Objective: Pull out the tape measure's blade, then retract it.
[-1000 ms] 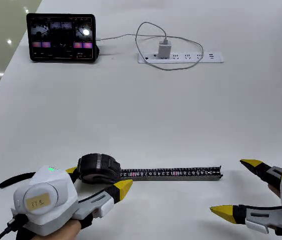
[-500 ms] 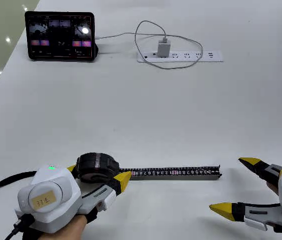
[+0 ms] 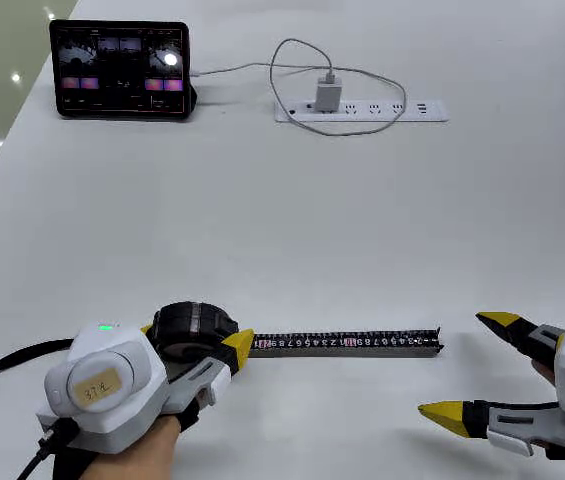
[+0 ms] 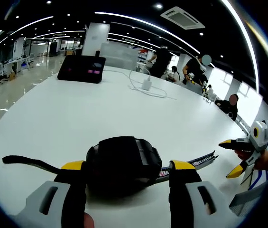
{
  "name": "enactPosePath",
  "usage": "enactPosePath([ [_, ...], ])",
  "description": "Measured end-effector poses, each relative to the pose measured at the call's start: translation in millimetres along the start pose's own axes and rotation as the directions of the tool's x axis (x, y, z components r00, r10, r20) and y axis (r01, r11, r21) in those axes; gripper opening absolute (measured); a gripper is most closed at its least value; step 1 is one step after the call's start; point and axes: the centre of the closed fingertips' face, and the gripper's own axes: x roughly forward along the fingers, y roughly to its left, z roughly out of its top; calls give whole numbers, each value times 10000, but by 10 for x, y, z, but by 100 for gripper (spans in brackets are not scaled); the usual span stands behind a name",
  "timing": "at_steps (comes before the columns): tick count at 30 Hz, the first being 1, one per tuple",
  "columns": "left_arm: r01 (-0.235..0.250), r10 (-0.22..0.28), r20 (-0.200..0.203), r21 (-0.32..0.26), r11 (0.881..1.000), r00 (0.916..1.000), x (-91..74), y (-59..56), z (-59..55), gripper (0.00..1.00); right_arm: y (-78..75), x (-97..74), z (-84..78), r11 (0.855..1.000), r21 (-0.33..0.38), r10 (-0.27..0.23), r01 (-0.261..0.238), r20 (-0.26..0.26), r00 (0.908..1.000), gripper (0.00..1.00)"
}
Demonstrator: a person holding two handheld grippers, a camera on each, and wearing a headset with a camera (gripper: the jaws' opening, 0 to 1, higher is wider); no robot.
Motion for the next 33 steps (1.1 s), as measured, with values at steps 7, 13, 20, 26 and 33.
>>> enactPosePath([
  [7, -208, 209, -29, 29, 9998, 9998, 20, 31, -3, 64, -5, -1, 5, 10000, -60, 34, -34, -10, 10000, 78],
  [13, -318, 318, -45, -13, 9995, 9995, 31, 51, -7, 61, -12, 15, 24, 9997, -208, 134, -134, -31, 9999, 75],
  [20, -289, 290, -106, 59, 9996, 9995, 31, 56, -11, 60, -17, 46, 34, 9973, -604, 414, -429, -250, 9988, 64],
  [26, -285, 286, -141, 97, 9995, 9995, 31, 53, -16, 60, -35, 95, 19, 9875, -1147, 1015, -1081, -624, 9929, 49],
  [33, -271, 273, -187, 105, 9996, 9995, 46, 56, -9, 60, -124, 158, 5, 9758, -1565, 1392, -1526, -937, 9858, 41],
])
